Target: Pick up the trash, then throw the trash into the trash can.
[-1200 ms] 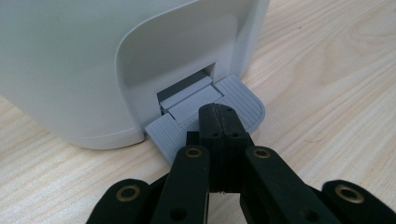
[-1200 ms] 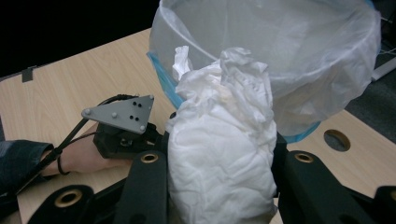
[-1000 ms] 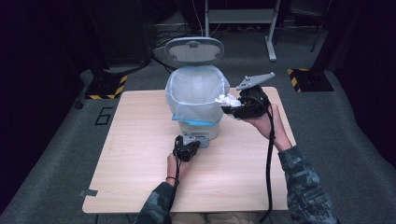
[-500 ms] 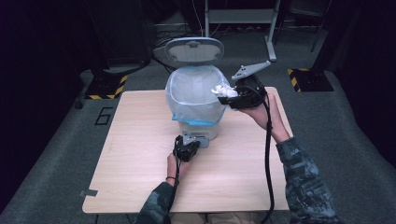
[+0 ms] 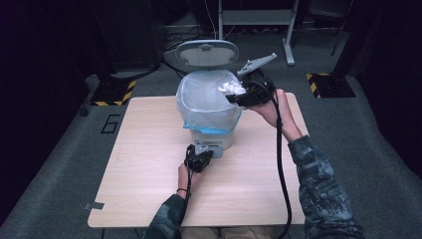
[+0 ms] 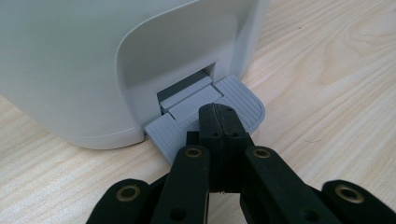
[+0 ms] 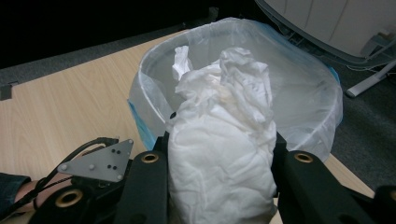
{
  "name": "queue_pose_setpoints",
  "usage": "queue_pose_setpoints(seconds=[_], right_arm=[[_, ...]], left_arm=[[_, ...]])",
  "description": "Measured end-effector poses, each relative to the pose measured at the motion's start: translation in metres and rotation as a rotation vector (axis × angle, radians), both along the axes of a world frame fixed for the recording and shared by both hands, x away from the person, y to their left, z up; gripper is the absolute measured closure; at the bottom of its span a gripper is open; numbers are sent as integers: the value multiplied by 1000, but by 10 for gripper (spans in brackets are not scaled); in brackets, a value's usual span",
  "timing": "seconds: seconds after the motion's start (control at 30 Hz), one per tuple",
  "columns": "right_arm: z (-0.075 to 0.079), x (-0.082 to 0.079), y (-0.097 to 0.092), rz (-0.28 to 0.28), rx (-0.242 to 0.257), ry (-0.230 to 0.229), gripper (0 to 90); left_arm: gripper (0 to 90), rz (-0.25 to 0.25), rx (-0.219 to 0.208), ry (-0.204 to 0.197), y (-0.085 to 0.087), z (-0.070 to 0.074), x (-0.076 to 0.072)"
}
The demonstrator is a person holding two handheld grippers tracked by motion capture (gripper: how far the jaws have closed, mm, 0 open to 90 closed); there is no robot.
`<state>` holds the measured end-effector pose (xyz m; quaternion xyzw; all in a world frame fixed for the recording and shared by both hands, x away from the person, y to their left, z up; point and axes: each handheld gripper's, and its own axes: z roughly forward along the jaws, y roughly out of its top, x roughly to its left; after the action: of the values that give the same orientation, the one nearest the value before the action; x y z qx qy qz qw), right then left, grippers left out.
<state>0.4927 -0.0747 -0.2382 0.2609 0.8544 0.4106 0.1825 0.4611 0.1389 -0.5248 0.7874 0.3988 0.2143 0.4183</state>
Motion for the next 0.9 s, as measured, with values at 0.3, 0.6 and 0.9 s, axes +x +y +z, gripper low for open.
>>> queue_pose_setpoints(seconds=[0.3, 0.6, 0.9], right_arm=[[3, 19, 18, 16, -17, 11, 645], [5, 36, 31, 9, -57, 40, 645], [6, 52, 42, 5, -75, 69, 645]], left_arm=[[900, 2, 0, -4, -1, 0, 0], [900, 0, 3, -1, 0, 0, -1], [900, 0, 3, -2, -1, 0, -1]])
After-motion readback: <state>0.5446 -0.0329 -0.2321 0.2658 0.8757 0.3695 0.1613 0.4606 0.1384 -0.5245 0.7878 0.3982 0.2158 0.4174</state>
